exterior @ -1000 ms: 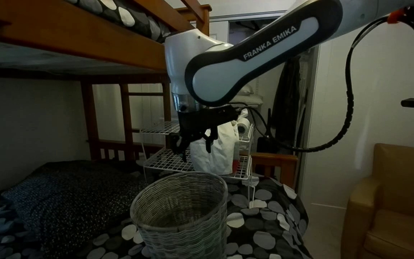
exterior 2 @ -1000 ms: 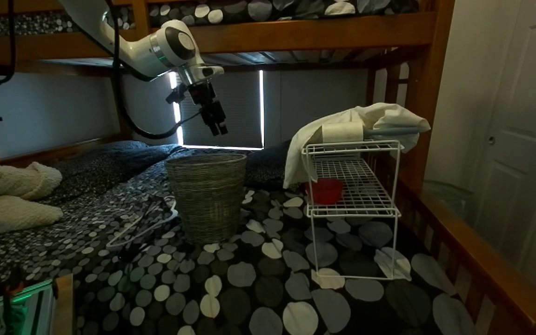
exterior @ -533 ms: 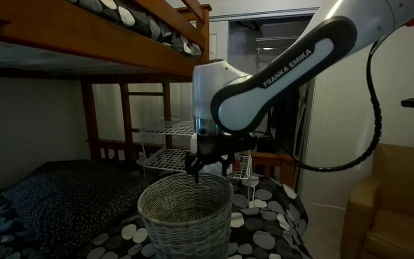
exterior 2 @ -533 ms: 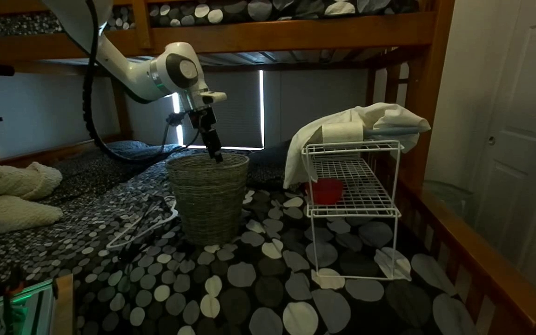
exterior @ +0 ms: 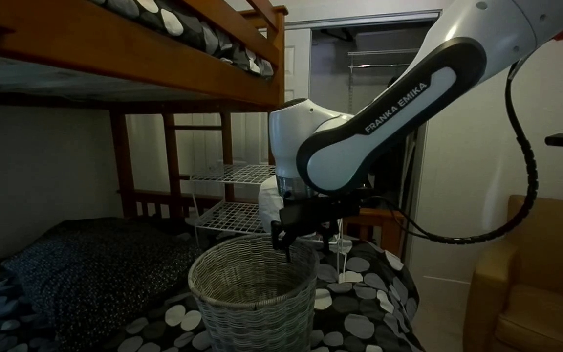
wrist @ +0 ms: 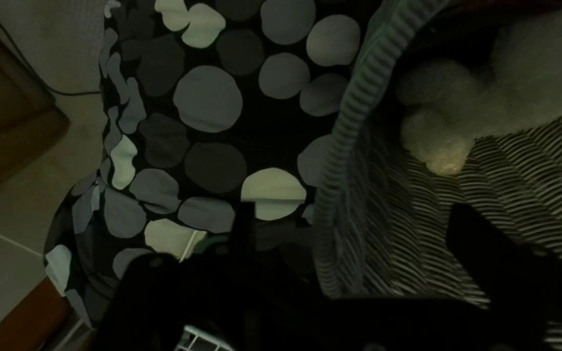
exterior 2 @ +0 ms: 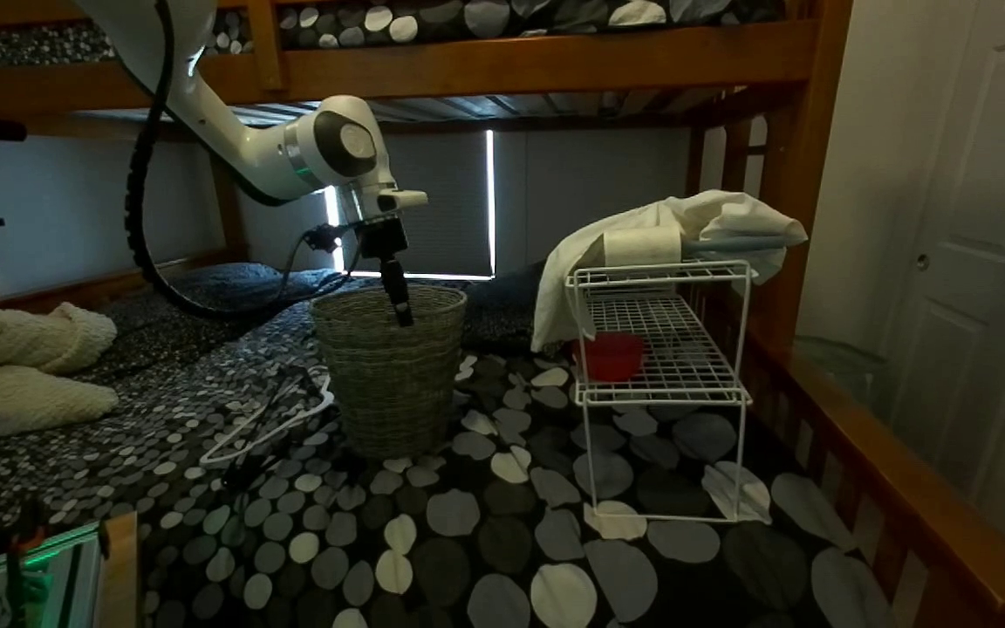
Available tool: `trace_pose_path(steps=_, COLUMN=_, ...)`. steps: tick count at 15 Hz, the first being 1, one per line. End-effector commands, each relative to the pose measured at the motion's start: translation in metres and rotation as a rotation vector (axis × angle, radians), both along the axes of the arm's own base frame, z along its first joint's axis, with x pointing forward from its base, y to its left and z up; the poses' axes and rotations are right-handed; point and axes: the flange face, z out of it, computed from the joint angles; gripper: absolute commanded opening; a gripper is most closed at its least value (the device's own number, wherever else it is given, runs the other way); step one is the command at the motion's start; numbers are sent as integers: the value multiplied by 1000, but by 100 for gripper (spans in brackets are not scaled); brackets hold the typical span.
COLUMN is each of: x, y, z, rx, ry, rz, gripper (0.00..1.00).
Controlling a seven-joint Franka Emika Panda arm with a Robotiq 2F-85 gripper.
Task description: Pour out the objects from the woven basket
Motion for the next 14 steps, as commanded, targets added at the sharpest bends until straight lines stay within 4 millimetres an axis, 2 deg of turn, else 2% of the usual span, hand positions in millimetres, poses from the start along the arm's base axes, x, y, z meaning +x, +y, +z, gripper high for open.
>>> trace_pose_path(steps=1, x=10, y=12, z=-34, rx=149, ry=8, rz=47, gripper=100)
trace_pose_path(steps=4, x=18, y=18, z=-65, rx=260, ry=48, rz=36, gripper=100)
trace_pose_path(steps=5, x=18, y=12, z=-64, rx=259, ry=73, rz=31, gripper=100)
trace_pose_path(steps=7, x=21, y=-1, z=-51, rx=245, ry=96, rz=30, gripper=100)
trace_pose_path(steps=9, x=14, y=-13, z=-36, rx=227, ry=129, rz=68, gripper=100)
trace_pose_path(steps=11, x=7, y=-25, z=-11, rx=191, ry=119, rz=101, gripper=100)
trace_pose_path(steps=12, x=4, y=-28, z=0, rx=175, ry=116, rz=122, gripper=100)
trace_pose_path(steps=14, x=3, y=-25, z=8, rx=137, ry=160, rz=160, gripper=100)
